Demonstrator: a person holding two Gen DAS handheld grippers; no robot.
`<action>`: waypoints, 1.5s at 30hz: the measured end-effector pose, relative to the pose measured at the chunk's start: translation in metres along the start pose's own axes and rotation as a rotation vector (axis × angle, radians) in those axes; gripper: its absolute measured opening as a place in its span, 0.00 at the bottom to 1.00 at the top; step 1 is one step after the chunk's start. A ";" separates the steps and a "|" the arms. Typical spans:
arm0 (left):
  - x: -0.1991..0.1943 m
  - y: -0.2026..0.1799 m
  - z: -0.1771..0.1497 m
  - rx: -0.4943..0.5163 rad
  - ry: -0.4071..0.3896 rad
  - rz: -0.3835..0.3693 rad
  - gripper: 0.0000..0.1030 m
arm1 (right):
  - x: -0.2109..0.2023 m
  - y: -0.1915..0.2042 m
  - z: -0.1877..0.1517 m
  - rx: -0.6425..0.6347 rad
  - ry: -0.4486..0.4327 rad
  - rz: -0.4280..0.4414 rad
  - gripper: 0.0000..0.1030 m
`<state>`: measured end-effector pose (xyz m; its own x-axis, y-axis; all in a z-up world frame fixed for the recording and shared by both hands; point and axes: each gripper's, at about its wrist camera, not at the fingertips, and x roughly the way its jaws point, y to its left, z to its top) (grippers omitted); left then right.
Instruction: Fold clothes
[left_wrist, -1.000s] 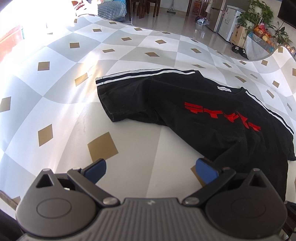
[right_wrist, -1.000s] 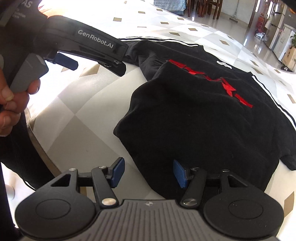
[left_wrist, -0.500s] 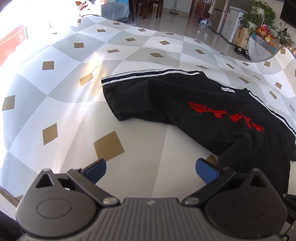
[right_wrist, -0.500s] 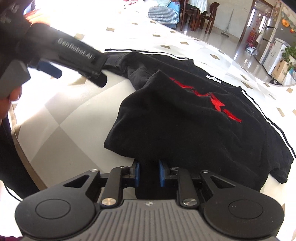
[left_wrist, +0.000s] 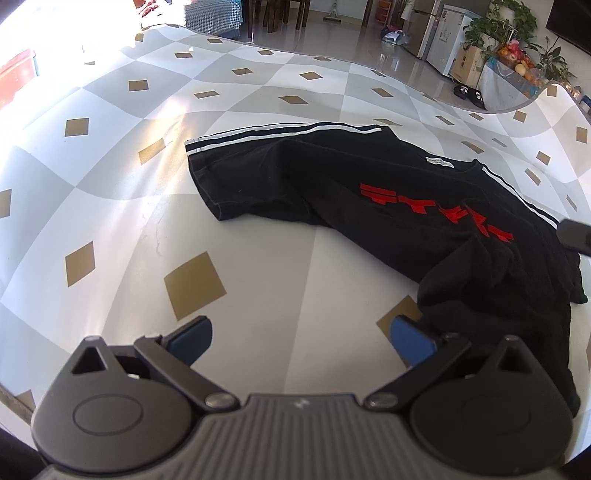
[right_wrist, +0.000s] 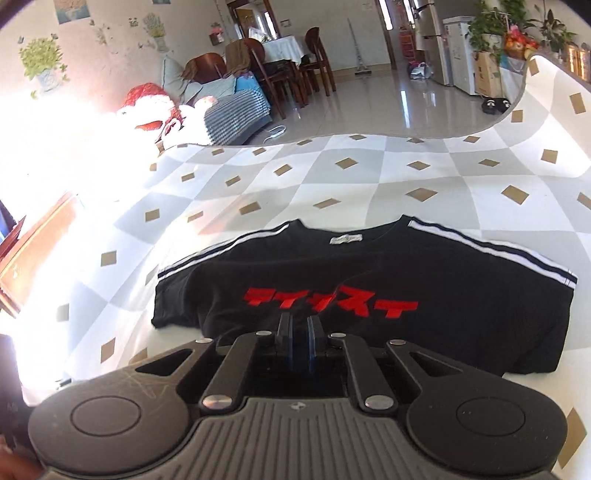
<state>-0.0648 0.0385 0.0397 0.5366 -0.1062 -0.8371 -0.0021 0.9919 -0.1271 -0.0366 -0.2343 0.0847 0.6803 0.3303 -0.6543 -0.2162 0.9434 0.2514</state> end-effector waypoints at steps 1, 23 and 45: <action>0.001 -0.003 -0.001 0.009 0.001 -0.012 1.00 | 0.001 -0.004 0.004 -0.009 0.008 -0.003 0.08; 0.022 -0.031 0.016 0.040 0.002 -0.203 1.00 | 0.024 0.031 -0.064 -0.442 0.266 0.096 0.42; 0.041 -0.034 0.035 -0.019 0.052 -0.345 1.00 | 0.041 0.099 -0.138 -0.899 0.144 -0.007 0.52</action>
<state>-0.0130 0.0034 0.0286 0.4647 -0.4387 -0.7692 0.1562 0.8957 -0.4164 -0.1261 -0.1234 -0.0156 0.6027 0.2684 -0.7515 -0.7182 0.5930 -0.3642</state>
